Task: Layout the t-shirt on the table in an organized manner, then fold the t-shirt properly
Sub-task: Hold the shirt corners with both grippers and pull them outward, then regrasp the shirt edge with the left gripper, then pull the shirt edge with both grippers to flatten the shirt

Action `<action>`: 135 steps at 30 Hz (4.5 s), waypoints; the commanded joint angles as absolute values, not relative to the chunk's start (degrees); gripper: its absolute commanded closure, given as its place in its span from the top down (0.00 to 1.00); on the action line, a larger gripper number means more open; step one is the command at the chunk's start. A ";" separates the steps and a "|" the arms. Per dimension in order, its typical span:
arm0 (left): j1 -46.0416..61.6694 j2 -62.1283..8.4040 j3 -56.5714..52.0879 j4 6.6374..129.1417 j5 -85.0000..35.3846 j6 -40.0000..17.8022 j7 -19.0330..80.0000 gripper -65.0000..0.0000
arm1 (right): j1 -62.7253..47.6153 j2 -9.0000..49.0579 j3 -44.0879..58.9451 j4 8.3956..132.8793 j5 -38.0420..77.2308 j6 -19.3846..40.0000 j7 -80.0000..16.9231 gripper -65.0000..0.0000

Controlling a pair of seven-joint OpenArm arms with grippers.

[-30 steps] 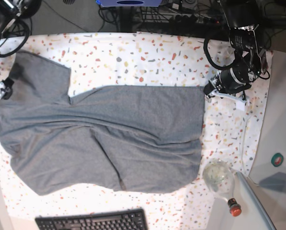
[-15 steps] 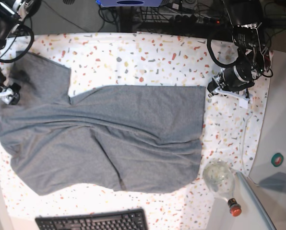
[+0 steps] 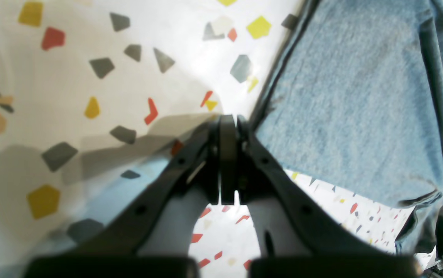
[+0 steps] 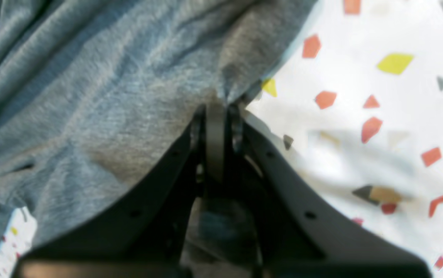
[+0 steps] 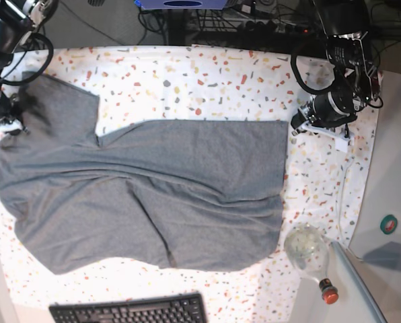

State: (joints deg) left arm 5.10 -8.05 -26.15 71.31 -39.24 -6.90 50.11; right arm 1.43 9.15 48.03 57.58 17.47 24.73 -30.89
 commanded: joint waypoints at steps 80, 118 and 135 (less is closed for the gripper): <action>12.53 -7.34 -12.88 79.78 -39.43 -6.99 49.45 0.35 | -12.09 5.85 50.86 82.15 17.01 24.75 -45.58 0.00; 30.55 -9.19 -32.57 106.51 -39.52 -6.73 59.21 0.00 | -19.12 0.92 46.11 97.01 17.19 24.84 -54.90 0.00; 33.36 -6.29 -39.87 111.52 -39.34 -6.73 63.87 0.00 | -24.22 -0.31 43.56 102.90 17.10 24.75 -54.90 0.00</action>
State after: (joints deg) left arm 32.84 -5.76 -39.40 110.63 -39.29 -6.87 64.55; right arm -23.75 -0.97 43.24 101.80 17.06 24.69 -55.55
